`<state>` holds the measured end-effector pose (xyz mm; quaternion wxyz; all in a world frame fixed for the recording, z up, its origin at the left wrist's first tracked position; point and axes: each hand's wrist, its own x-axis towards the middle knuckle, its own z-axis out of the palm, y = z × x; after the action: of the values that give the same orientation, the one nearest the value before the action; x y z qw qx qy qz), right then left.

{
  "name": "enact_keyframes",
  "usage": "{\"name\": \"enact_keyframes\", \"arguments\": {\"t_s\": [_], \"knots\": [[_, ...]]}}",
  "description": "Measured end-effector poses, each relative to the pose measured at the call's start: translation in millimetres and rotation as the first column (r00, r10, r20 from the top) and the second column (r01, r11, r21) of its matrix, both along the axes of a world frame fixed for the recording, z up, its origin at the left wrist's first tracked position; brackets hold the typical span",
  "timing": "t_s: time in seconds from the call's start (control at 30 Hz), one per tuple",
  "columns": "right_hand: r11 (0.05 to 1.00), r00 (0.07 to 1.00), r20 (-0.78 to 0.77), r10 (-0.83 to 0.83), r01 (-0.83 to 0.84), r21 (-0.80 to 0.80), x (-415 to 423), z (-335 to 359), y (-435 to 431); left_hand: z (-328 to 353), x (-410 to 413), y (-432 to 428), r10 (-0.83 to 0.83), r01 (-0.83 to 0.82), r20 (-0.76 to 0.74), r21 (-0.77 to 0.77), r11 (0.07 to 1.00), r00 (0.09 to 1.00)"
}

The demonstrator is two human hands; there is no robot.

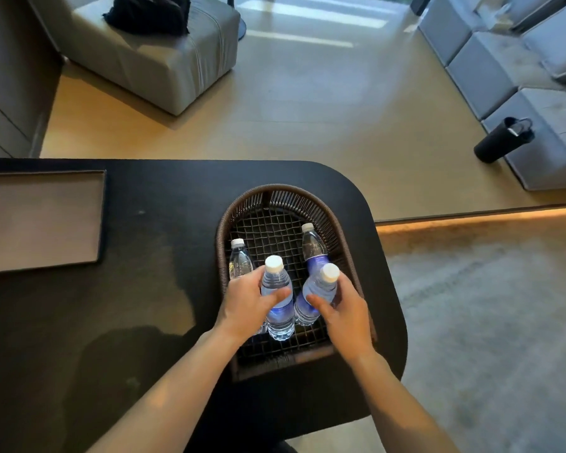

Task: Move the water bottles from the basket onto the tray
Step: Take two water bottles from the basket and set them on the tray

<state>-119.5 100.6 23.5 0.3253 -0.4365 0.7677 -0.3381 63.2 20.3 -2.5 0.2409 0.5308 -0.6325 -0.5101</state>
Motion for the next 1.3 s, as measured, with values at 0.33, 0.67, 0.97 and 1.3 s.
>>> {"name": "enact_keyframes", "arguments": {"t_s": [0.33, 0.67, 0.97, 1.3], "knots": [[0.981, 0.993, -0.079, -0.084, 0.068, -0.183, 23.8, 40.5, 50.4, 43.7, 11.1, 57.6, 0.036, -0.034, 0.002, -0.269, 0.962, 0.999], [0.92, 0.985, -0.171, -0.019, -0.05, -0.388, 78.5, 78.6, 87.1, 97.7, 82.1, 102.8, 0.126, -0.08, 0.061, -0.49, 0.868, 0.99], [0.928, 0.98, 0.009, 0.201, -0.187, -0.321, 187.7, 103.8, 55.0, 123.0, 201.6, 110.7, 0.319, -0.282, 0.012, -0.434, 0.856, 0.948], [0.927, 0.95, 0.08, 0.303, -0.274, -0.256, 339.0, 82.0, -51.9, 108.2, 366.4, 30.7, 0.495, -0.398, 0.092, -0.476, 0.784, 0.864]]}}
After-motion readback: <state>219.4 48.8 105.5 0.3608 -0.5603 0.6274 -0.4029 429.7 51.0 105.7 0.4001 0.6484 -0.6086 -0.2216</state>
